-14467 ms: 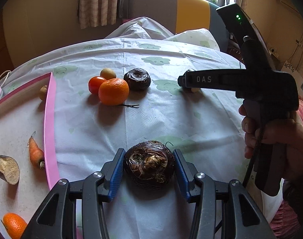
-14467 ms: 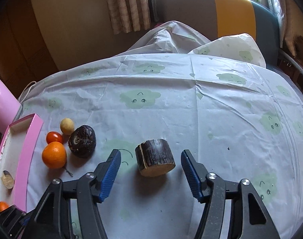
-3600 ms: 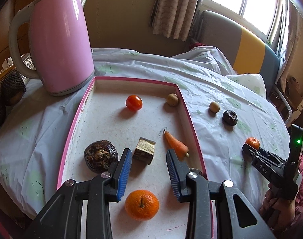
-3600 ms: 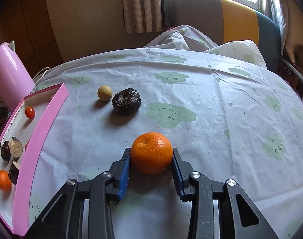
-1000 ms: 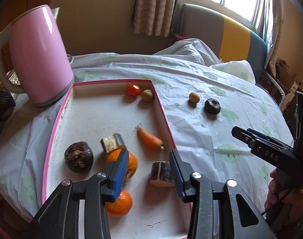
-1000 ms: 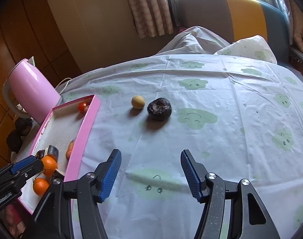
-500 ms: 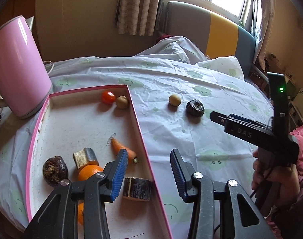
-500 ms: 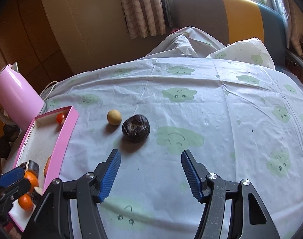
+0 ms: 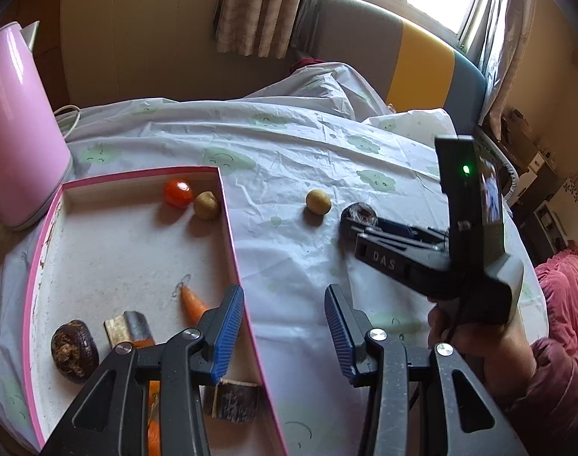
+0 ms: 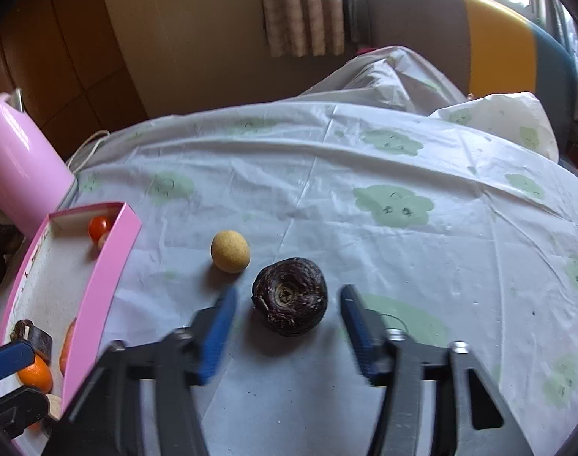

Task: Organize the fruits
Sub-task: 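Grasp the dark round fruit on the sheet with the right tool, then grasp the small tan round fruit with the left tool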

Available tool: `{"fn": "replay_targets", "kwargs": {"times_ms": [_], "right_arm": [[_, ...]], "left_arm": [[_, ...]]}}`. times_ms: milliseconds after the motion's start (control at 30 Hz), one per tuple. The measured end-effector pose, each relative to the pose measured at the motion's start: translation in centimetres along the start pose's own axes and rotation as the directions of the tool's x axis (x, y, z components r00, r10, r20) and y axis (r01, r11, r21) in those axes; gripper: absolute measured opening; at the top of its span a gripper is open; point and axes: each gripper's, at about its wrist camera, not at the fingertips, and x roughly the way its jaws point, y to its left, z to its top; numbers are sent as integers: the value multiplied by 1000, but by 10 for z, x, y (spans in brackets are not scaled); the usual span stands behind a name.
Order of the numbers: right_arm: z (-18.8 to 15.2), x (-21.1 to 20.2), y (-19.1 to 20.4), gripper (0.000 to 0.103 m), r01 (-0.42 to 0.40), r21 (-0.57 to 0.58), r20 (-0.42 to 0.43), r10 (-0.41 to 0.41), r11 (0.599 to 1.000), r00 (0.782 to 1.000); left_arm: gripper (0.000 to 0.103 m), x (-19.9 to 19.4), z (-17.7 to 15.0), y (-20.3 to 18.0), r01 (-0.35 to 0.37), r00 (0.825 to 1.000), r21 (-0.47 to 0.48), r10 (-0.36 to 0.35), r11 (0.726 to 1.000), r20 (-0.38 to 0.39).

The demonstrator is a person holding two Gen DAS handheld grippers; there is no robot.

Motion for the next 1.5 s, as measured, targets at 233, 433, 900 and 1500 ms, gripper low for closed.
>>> {"fn": "replay_targets", "kwargs": {"times_ms": [233,433,900,1500], "right_arm": [[-17,-40,-25,41,35,47,82,-39,998,996],[-47,-53,-60,41,53,136,68,-63,989,996],[-56,-51,-70,42,52,148,87,-65,988,994],[-55,-50,-69,42,67,137,83,-79,988,993]], "left_arm": [[45,20,22,-8,37,999,-35,-38,999,-27],[45,54,39,-21,60,994,-67,-66,996,-89],[45,108,76,-39,-7,994,-63,0,998,-109],[26,119,62,-40,-75,989,1,74,997,-129]]}}
